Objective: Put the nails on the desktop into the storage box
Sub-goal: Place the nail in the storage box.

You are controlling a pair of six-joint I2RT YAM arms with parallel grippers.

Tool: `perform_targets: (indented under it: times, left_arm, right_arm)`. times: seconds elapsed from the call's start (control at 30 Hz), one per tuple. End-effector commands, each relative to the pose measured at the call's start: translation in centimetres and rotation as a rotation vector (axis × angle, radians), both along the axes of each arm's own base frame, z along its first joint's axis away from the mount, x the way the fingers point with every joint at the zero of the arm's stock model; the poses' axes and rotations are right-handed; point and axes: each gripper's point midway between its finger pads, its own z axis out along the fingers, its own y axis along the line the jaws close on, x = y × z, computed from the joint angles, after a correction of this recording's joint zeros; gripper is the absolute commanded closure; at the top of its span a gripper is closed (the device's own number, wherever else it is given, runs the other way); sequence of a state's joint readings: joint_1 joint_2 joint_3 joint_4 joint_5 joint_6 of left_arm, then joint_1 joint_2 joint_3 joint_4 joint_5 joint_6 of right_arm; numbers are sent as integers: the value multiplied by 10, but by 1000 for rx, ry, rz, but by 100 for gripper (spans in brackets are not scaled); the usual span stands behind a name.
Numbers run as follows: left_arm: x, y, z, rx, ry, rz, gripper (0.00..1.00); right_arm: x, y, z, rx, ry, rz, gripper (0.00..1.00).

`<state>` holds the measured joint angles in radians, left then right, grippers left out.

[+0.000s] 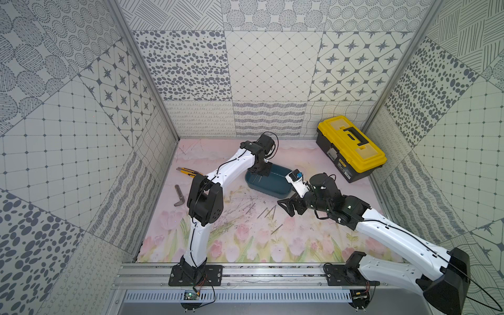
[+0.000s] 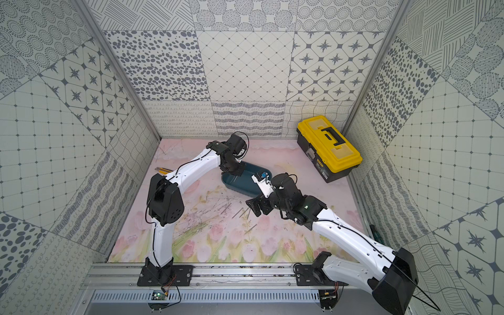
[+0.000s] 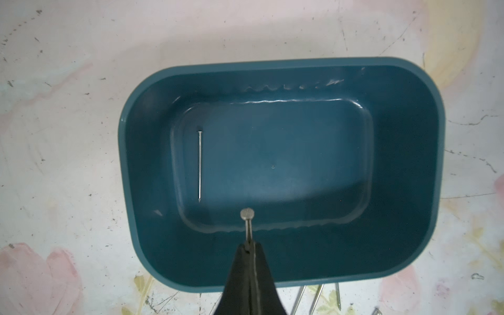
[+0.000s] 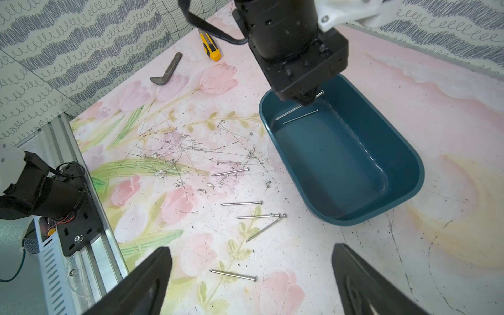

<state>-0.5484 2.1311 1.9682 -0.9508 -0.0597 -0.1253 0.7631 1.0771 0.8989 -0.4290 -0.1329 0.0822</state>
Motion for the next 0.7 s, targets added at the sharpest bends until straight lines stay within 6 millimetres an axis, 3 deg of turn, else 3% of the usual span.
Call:
perform_targets:
  times: [0.0, 0.37, 0.67]
  left_arm:
    - [13, -8, -4, 1, -26, -31, 100]
    - [35, -12, -22, 13, -17, -36, 100]
    - [40, -6, -44, 26, 14, -25, 100]
  right_arm:
    - [1, 2, 8, 42, -18, 3, 3]
    - [7, 0, 6, 41, -7, -3, 3]
    - [10, 0, 4, 41, 3, -6, 3]
